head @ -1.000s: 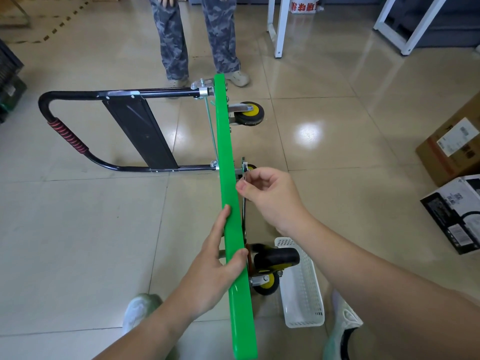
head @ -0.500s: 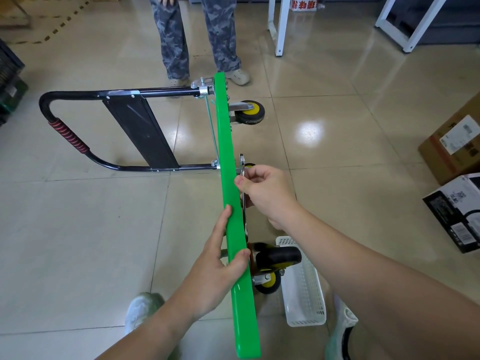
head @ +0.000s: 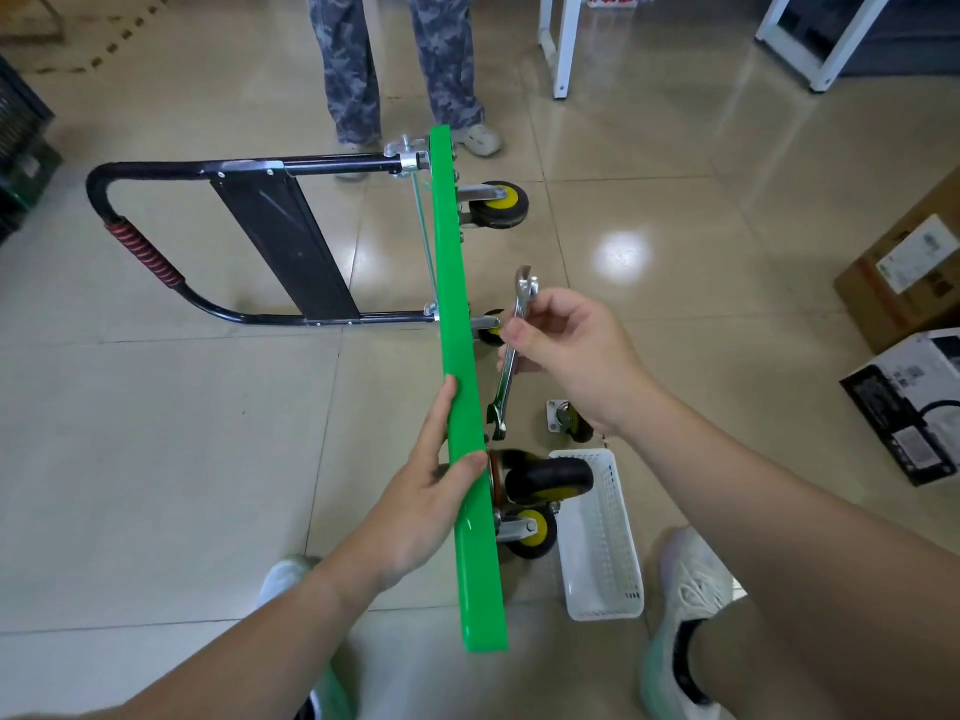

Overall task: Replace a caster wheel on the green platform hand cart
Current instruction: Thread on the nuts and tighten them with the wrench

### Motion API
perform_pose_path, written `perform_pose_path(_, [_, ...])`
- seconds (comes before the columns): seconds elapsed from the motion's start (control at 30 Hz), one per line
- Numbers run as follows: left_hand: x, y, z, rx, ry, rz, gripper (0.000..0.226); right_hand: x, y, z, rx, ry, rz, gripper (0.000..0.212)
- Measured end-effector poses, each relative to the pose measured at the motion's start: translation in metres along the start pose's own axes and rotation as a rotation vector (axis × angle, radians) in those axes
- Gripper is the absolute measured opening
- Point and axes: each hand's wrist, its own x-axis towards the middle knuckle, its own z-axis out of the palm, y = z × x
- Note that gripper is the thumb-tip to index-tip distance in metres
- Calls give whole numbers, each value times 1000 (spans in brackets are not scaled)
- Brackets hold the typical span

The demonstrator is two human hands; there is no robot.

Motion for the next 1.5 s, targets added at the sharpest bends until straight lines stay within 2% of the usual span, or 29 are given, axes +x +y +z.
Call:
perform_pose_path(0.27, [-10, 6, 10, -50, 41, -49, 67, -75, 11, -12, 26, -114, -10, 22])
perform_pose_path(0.63, [-18, 8, 18, -85, 77, -60, 61, -107, 17, -2, 54, -61, -44, 26])
perform_pose_path(0.77, [-18, 5, 17, -90, 60, -47, 63, -111, 16, 3, 8, -130, -84, 43])
perform_pose_path(0.97, [-17, 4, 18, -84, 60, -52, 61, -106, 17, 10, -48, -102, -132, 20])
perform_pose_path(1.17, [-18, 4, 16, -84, 61, -50, 61, -107, 22, 12, -128, -93, -179, 28])
perform_pose_path(1.33, [-17, 2, 17, -103, 55, -53, 60, -102, 22, 10, -98, -97, -172, 31])
perform_pose_path(1.5, [-16, -1, 14, -97, 48, -43, 64, -119, 30, 6, -172, -111, -265, 20])
